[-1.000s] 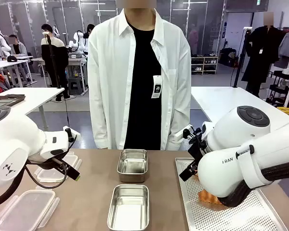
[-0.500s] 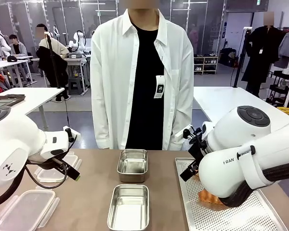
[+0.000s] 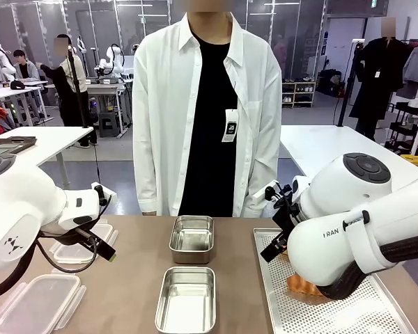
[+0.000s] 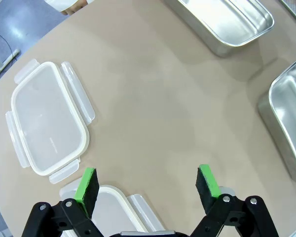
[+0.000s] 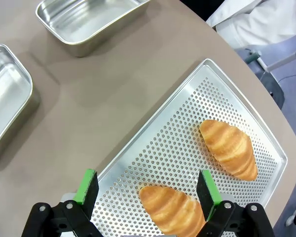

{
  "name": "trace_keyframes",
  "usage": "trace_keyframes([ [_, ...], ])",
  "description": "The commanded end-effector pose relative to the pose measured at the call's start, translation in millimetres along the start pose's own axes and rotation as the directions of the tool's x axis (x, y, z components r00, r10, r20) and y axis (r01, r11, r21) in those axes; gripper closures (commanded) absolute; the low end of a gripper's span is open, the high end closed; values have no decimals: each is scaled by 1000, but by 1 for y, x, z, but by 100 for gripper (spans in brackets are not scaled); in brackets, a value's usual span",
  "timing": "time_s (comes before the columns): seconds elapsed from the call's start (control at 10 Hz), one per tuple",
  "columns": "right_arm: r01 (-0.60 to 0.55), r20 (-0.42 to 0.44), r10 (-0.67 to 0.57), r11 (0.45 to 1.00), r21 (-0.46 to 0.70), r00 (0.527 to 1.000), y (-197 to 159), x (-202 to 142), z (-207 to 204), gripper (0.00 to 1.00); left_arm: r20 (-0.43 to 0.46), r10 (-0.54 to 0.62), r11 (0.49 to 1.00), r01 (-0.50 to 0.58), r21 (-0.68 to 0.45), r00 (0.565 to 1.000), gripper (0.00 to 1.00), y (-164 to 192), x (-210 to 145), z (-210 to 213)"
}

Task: Place the bread into the airtight container.
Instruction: Pick up a Butter Roll and place it into an empty Airtight Container.

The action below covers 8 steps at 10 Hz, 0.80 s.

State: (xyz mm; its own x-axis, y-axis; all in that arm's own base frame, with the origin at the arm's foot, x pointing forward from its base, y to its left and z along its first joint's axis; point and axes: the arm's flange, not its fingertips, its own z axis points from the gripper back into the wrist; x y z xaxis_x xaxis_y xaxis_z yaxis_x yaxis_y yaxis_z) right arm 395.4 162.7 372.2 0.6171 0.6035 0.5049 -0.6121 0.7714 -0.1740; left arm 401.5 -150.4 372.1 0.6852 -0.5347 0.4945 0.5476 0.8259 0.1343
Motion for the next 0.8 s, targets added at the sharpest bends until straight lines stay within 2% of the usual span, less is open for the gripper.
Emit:
trace_keyframes([
  [0.0,14,2,-14,1000,5,1000,2,0,0,0,0,1,1000,-1,0,1000,0,0,0,0],
  [0.1,0,0,0,1000,0,1000,0,0,0,0,0,0,1000,0,0,1000,0,0,0,0],
  [0.2,-31,8,31,999,-40,999,-4,9,10,0,24,-50,999,50,13,998,0,2,8,13],
  [0.3,-17,20,19,997,-74,1000,-9,20,25,0,59,-56,998,57,-21,997,0,4,18,25],
  [0.4,-16,27,18,996,-83,999,-16,31,38,0,47,-40,999,41,-27,998,0,13,28,33],
  [0.5,23,28,-22,999,-38,999,-24,39,58,0,28,-10,998,12,-59,1000,0,19,37,50],
  [0.6,61,15,-61,997,-41,998,-37,48,89,0,8,25,996,-24,-84,1000,0,29,51,83],
  [0.7,109,8,-109,994,-7,994,-53,57,130,0,32,43,993,-39,-113,999,0,45,67,125],
])
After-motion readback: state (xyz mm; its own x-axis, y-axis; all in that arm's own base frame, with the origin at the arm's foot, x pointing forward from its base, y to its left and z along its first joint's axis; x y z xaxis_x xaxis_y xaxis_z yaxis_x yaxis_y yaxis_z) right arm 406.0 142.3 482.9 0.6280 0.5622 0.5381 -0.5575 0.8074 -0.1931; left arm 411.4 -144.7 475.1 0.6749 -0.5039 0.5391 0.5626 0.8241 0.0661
